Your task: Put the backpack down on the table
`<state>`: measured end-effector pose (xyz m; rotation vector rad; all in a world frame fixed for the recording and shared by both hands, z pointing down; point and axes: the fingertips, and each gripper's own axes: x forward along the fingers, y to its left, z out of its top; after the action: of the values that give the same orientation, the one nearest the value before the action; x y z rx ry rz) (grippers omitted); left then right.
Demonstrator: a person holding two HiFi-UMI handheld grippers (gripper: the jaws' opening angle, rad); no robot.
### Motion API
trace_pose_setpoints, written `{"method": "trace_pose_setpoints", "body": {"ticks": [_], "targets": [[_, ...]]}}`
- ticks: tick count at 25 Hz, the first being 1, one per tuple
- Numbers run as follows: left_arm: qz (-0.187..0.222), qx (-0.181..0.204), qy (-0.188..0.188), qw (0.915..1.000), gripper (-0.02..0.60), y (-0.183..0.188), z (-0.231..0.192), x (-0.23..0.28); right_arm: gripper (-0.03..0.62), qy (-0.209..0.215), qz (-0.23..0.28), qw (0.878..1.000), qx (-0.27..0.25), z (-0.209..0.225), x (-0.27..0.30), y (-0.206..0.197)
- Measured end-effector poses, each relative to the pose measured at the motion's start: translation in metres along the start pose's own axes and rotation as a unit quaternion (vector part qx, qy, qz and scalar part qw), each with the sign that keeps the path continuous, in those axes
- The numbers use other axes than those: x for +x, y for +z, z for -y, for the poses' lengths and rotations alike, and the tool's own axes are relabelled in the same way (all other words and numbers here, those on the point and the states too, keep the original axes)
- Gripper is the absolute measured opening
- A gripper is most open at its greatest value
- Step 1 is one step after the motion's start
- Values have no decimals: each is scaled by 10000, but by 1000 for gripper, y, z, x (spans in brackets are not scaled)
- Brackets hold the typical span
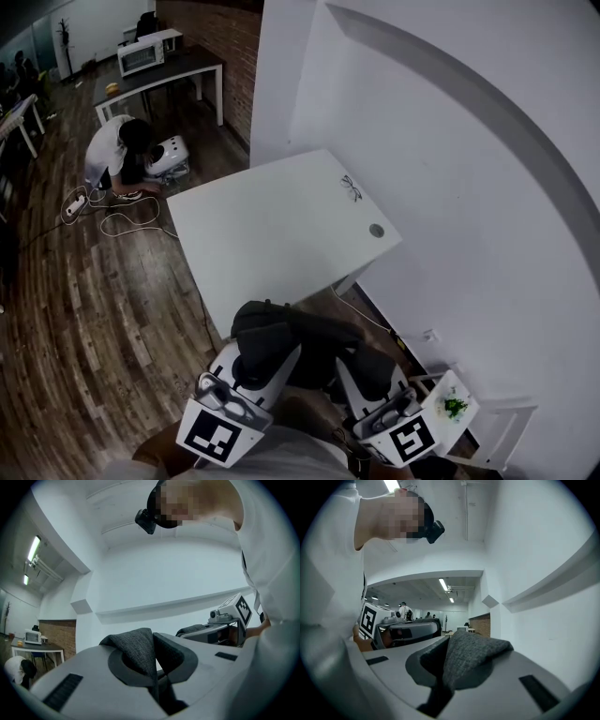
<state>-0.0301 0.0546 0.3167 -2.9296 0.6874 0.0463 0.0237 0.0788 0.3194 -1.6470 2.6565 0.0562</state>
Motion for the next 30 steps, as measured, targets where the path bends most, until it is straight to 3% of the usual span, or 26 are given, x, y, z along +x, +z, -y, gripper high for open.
{"method": "trace_pose_setpoints", "body": {"ticks": [5,13,20,30], "targets": [[74,10,286,9996,41,7,-35,27,46,160,104,9998,-14,29,34,13],[231,52,953,9952,41,25,-82,54,46,818,151,9965,-41,57,73,31],[279,663,1157,9907,43,17,-118,78,46,777,283,9965,-114,90,125,36],[505,107,1670,9846,41,25,-187,115,46,994,326,9944,-144,132,193,44]]}}
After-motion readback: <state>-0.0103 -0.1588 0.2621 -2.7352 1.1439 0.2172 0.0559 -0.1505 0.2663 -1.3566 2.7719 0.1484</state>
